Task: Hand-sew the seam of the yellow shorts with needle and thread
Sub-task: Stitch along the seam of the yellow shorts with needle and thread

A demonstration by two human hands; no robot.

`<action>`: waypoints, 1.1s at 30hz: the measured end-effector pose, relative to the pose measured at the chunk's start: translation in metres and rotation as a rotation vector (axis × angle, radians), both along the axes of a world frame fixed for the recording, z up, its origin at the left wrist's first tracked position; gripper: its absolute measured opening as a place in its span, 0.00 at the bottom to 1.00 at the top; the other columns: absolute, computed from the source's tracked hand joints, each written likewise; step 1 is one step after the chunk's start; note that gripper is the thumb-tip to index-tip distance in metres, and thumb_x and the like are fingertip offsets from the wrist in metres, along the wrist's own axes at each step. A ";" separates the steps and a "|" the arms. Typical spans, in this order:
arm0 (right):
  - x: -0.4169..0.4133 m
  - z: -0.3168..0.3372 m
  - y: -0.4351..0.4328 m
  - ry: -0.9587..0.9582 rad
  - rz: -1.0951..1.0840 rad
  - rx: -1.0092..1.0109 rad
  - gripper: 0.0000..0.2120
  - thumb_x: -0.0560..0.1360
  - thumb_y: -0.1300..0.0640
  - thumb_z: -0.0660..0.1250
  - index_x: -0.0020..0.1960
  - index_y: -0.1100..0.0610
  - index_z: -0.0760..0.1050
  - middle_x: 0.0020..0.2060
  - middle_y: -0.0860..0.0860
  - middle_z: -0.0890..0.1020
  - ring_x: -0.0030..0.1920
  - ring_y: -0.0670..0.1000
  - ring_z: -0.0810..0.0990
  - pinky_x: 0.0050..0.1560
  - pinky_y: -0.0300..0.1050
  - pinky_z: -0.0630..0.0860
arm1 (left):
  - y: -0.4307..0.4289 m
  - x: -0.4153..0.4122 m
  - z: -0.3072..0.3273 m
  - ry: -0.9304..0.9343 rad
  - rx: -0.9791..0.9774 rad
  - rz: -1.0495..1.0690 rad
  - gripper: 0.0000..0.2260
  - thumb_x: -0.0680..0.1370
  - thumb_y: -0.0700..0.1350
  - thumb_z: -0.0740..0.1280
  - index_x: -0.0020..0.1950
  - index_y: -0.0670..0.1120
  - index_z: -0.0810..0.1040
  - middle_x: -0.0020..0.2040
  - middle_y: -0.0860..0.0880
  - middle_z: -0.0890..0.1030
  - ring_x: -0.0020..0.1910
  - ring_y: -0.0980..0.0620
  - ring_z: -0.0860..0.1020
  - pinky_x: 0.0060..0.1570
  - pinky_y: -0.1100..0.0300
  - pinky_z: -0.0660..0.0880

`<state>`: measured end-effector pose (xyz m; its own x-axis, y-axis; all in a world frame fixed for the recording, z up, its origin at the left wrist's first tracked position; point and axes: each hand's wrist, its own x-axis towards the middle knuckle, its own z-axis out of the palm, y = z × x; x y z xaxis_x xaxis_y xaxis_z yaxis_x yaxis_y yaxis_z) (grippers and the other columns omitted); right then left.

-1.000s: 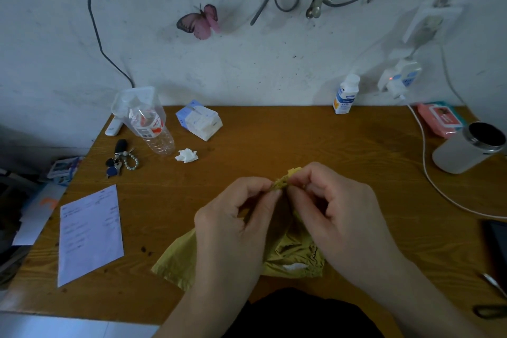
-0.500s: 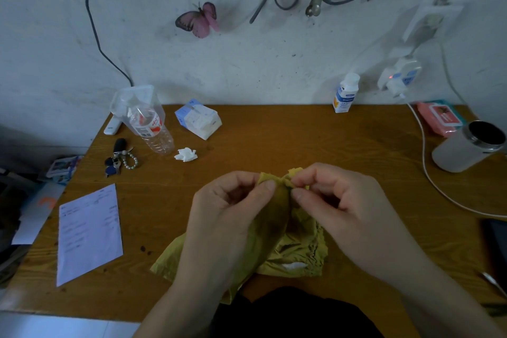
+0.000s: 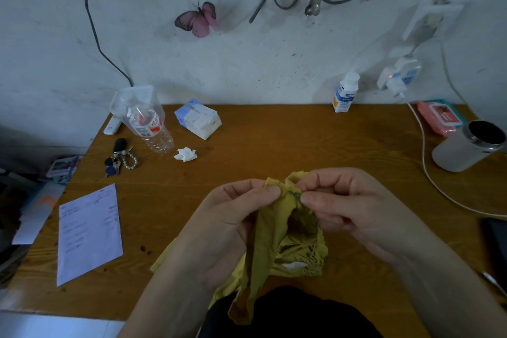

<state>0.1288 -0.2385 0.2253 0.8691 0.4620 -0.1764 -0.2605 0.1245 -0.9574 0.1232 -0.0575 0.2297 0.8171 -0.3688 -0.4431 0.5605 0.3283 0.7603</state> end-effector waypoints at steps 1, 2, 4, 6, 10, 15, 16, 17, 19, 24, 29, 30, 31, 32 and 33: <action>0.000 -0.001 0.000 0.007 0.004 0.010 0.07 0.70 0.62 0.65 0.38 0.56 0.81 0.20 0.44 0.67 0.20 0.40 0.62 0.23 0.32 0.61 | 0.000 0.000 0.000 -0.001 -0.005 -0.005 0.07 0.64 0.41 0.73 0.37 0.38 0.82 0.34 0.43 0.81 0.33 0.49 0.80 0.39 0.57 0.80; 0.001 -0.001 -0.001 0.011 0.009 0.017 0.07 0.70 0.62 0.65 0.39 0.56 0.81 0.20 0.44 0.67 0.20 0.40 0.62 0.23 0.32 0.61 | 0.001 0.000 0.000 -0.004 -0.010 -0.011 0.07 0.65 0.41 0.74 0.37 0.38 0.82 0.35 0.43 0.82 0.33 0.50 0.80 0.39 0.57 0.80; 0.001 -0.001 -0.001 0.016 0.016 0.024 0.07 0.70 0.62 0.65 0.39 0.56 0.82 0.20 0.44 0.68 0.21 0.40 0.62 0.23 0.32 0.62 | 0.001 0.000 0.000 -0.007 -0.013 -0.016 0.08 0.65 0.41 0.74 0.38 0.37 0.82 0.35 0.43 0.82 0.34 0.50 0.80 0.39 0.57 0.80; 0.001 0.000 -0.001 0.026 0.017 0.037 0.07 0.70 0.62 0.65 0.39 0.56 0.81 0.20 0.44 0.67 0.21 0.41 0.62 0.23 0.32 0.62 | 0.001 0.001 -0.001 0.006 -0.002 -0.008 0.10 0.64 0.42 0.74 0.40 0.36 0.82 0.36 0.42 0.82 0.34 0.49 0.80 0.38 0.57 0.80; 0.000 0.000 -0.001 0.040 0.025 0.068 0.07 0.69 0.63 0.65 0.38 0.57 0.81 0.20 0.45 0.67 0.20 0.41 0.61 0.23 0.32 0.61 | 0.000 0.001 -0.001 0.003 0.028 -0.021 0.08 0.63 0.42 0.77 0.36 0.39 0.82 0.33 0.44 0.81 0.32 0.50 0.79 0.38 0.57 0.80; 0.000 -0.002 -0.001 -0.012 0.024 0.028 0.07 0.69 0.62 0.65 0.36 0.55 0.81 0.20 0.46 0.67 0.21 0.41 0.61 0.23 0.32 0.60 | -0.002 -0.002 -0.003 -0.004 0.009 -0.025 0.03 0.65 0.41 0.74 0.34 0.41 0.83 0.32 0.45 0.82 0.31 0.51 0.80 0.38 0.58 0.80; -0.001 -0.003 -0.001 -0.046 0.027 0.000 0.07 0.70 0.62 0.65 0.37 0.55 0.80 0.21 0.46 0.67 0.21 0.41 0.62 0.24 0.32 0.60 | -0.002 -0.002 -0.003 0.000 0.008 -0.028 0.03 0.65 0.40 0.74 0.34 0.41 0.83 0.32 0.45 0.82 0.31 0.51 0.80 0.38 0.58 0.80; -0.002 -0.002 -0.001 -0.085 0.029 -0.031 0.07 0.70 0.61 0.65 0.37 0.55 0.80 0.21 0.45 0.68 0.22 0.41 0.62 0.24 0.32 0.61 | -0.002 -0.003 -0.003 0.005 0.011 -0.032 0.03 0.64 0.41 0.75 0.34 0.42 0.83 0.32 0.45 0.82 0.31 0.52 0.80 0.38 0.59 0.80; -0.004 -0.002 -0.001 -0.168 0.031 -0.093 0.07 0.71 0.60 0.64 0.37 0.53 0.79 0.22 0.45 0.69 0.23 0.42 0.63 0.25 0.31 0.61 | -0.004 -0.003 -0.003 0.014 0.015 -0.037 0.03 0.61 0.42 0.73 0.33 0.42 0.83 0.31 0.46 0.82 0.31 0.52 0.81 0.36 0.60 0.80; -0.006 -0.003 0.005 -0.279 -0.030 -0.181 0.06 0.72 0.57 0.64 0.37 0.52 0.76 0.23 0.46 0.71 0.24 0.41 0.65 0.26 0.31 0.63 | -0.005 -0.005 -0.003 -0.029 0.010 0.017 0.05 0.61 0.42 0.72 0.33 0.41 0.83 0.31 0.44 0.82 0.30 0.52 0.81 0.33 0.61 0.80; -0.004 -0.009 0.007 -0.255 -0.051 -0.102 0.03 0.72 0.57 0.64 0.44 0.52 0.72 0.22 0.46 0.69 0.24 0.43 0.65 0.25 0.34 0.63 | -0.009 -0.008 -0.005 -0.066 0.028 0.022 0.07 0.63 0.42 0.72 0.37 0.40 0.83 0.35 0.41 0.83 0.33 0.50 0.82 0.35 0.60 0.80; -0.003 -0.011 0.008 -0.256 -0.051 -0.088 0.03 0.72 0.57 0.64 0.44 0.50 0.72 0.22 0.46 0.69 0.24 0.43 0.65 0.25 0.34 0.63 | -0.010 -0.009 -0.006 -0.070 0.029 0.026 0.07 0.63 0.42 0.71 0.37 0.40 0.83 0.34 0.41 0.83 0.33 0.50 0.81 0.35 0.60 0.80; -0.002 -0.013 0.009 -0.258 -0.053 -0.079 0.04 0.73 0.57 0.65 0.43 0.48 0.72 0.22 0.45 0.69 0.24 0.42 0.65 0.25 0.33 0.63 | -0.012 -0.010 -0.006 -0.076 0.031 0.033 0.07 0.63 0.42 0.71 0.37 0.39 0.83 0.34 0.42 0.83 0.32 0.50 0.81 0.35 0.60 0.80; -0.001 -0.014 0.010 -0.263 -0.056 -0.076 0.04 0.73 0.56 0.65 0.43 0.47 0.73 0.22 0.45 0.69 0.25 0.42 0.66 0.26 0.33 0.64 | -0.013 -0.011 -0.007 -0.080 0.032 0.043 0.07 0.63 0.42 0.71 0.37 0.39 0.83 0.34 0.41 0.83 0.32 0.50 0.81 0.35 0.60 0.80; -0.001 -0.016 0.011 -0.274 -0.061 -0.088 0.02 0.73 0.54 0.66 0.43 0.48 0.73 0.23 0.46 0.69 0.25 0.42 0.67 0.26 0.33 0.64 | -0.013 -0.011 -0.007 -0.083 0.030 0.058 0.08 0.63 0.42 0.71 0.37 0.39 0.83 0.34 0.41 0.83 0.32 0.50 0.81 0.35 0.60 0.80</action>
